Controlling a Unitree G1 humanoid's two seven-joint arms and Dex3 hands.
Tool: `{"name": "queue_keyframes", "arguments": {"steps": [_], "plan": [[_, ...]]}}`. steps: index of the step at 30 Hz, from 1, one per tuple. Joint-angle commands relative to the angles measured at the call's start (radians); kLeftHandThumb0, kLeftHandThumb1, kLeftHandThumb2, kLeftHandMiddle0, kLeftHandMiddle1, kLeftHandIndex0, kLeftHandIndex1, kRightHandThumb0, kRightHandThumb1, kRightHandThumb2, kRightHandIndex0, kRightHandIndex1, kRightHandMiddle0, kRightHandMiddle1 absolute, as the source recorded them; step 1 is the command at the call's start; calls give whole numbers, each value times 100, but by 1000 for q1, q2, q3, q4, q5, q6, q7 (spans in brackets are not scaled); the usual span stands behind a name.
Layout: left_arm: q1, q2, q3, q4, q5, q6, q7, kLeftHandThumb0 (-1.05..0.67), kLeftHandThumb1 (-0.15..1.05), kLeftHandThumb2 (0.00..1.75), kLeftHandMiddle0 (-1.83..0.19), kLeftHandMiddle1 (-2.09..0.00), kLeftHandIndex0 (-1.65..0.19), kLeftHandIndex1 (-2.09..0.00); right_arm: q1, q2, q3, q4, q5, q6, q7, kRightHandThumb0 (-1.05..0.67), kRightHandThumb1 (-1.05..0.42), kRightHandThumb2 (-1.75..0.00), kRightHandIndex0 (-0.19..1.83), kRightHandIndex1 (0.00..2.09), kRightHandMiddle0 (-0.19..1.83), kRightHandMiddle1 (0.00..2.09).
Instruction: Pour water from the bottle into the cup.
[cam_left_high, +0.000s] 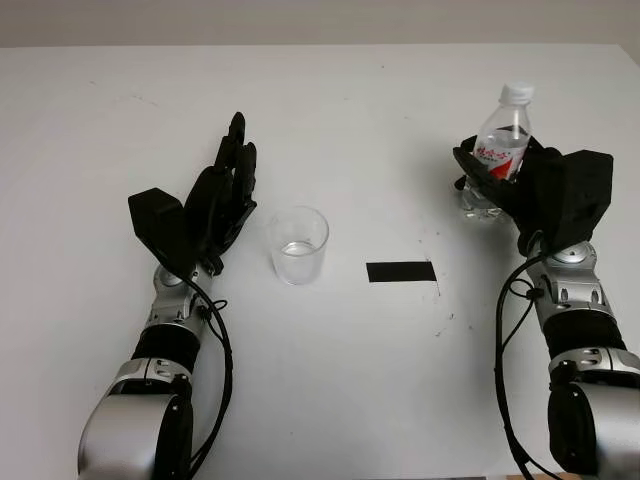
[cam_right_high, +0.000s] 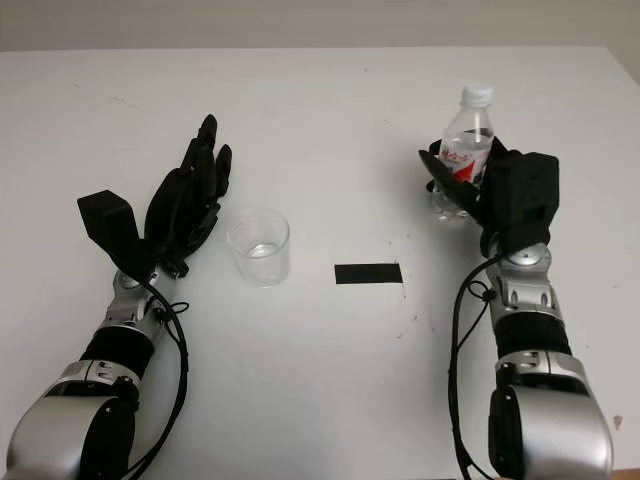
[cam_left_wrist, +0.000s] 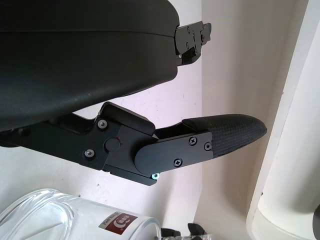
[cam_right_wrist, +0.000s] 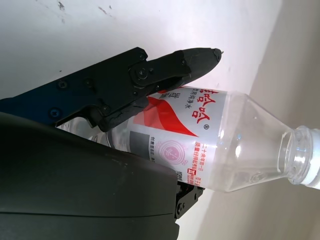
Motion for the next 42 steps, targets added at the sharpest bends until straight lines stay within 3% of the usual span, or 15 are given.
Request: {"name": "queue_keyframes", "arguments": {"steps": [1, 11, 15, 22, 30, 42], "plan": [[6, -4, -2, 18, 3, 1, -3, -85, 105, 65, 19, 0, 19, 0, 20, -2, 30, -25, -33, -41, -15, -38, -105, -36, 116, 209, 97, 209], [3, -6, 1, 22, 4, -6, 10, -85, 105, 64, 19, 0, 19, 0, 18, -34, 245, -244, -429, -201, -265, -41, -105, -37, 123, 209, 94, 209], [5, -9, 1, 20, 5, -8, 19, -87, 105, 64, 19, 0, 19, 0, -1, -33, 310, -319, -563, -180, -309, -45, -105, -33, 128, 209, 93, 209], [10, -16, 5, 18, 2, -10, 34, -87, 105, 64, 19, 0, 19, 0, -68, -50, 409, -261, -719, -271, -440, -47, -105, -31, 142, 209, 103, 209], [22, -24, 7, 8, -5, -12, 35, -87, 105, 64, 19, 0, 19, 0, -132, -80, 474, -204, -798, -343, -505, -45, -105, -29, 136, 209, 98, 209], [25, -34, 11, 11, -12, -15, 38, -87, 105, 61, 19, 0, 19, 0, -231, -189, 600, -229, -1058, -312, -608, -50, -105, -37, 128, 209, 92, 209]]}}
